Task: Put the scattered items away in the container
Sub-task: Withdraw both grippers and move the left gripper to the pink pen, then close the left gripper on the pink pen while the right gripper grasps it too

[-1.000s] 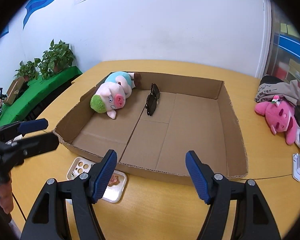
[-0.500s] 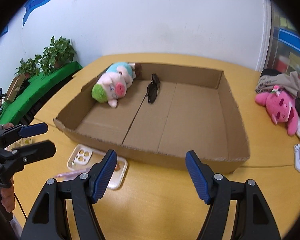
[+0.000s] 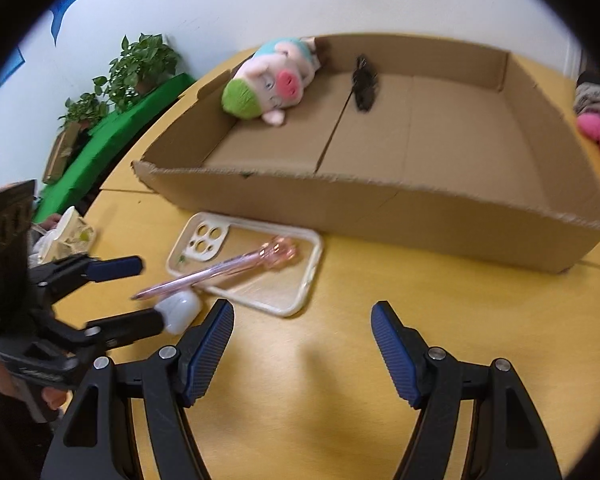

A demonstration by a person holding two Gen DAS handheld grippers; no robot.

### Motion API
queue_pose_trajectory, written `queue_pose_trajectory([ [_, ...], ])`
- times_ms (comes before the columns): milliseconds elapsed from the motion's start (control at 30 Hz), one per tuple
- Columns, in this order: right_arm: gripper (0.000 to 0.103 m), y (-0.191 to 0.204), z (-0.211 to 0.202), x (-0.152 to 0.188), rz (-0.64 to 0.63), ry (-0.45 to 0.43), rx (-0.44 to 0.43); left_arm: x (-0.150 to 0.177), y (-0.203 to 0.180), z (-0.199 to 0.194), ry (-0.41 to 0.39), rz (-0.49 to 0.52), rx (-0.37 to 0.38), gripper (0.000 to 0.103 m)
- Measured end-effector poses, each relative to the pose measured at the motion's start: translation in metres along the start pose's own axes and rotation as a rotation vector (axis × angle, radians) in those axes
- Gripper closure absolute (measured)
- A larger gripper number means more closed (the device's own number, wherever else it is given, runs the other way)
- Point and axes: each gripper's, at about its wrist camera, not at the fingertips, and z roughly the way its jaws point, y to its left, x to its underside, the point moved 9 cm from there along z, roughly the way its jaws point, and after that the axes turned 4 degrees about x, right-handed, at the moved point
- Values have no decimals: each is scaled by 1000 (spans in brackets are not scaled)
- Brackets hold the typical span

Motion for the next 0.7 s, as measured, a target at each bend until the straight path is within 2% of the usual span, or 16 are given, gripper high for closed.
queue_pose_trajectory([
  [67,32,0,3,4,12,16,-8,6,6,5,29,-14,-7,44],
  [100,32,-1,5,6,19,22,-10,11,9,7,47,-23,-4,46],
  [167,32,-1,8,9,33,37,-18,18,12,10,71,-27,-5,60],
  [333,32,6,15,15,38,69,-39,25,12,7,84,-32,1,62],
  [400,32,12,18,18,34,83,-62,25,11,4,86,-33,-2,68],
  [467,32,18,22,21,40,100,-94,26,6,-1,91,-40,13,88],
  [600,32,28,29,24,92,136,-186,34,-3,0,128,-10,3,92],
  [700,32,39,32,25,96,150,-217,40,-7,0,135,-15,-5,93],
])
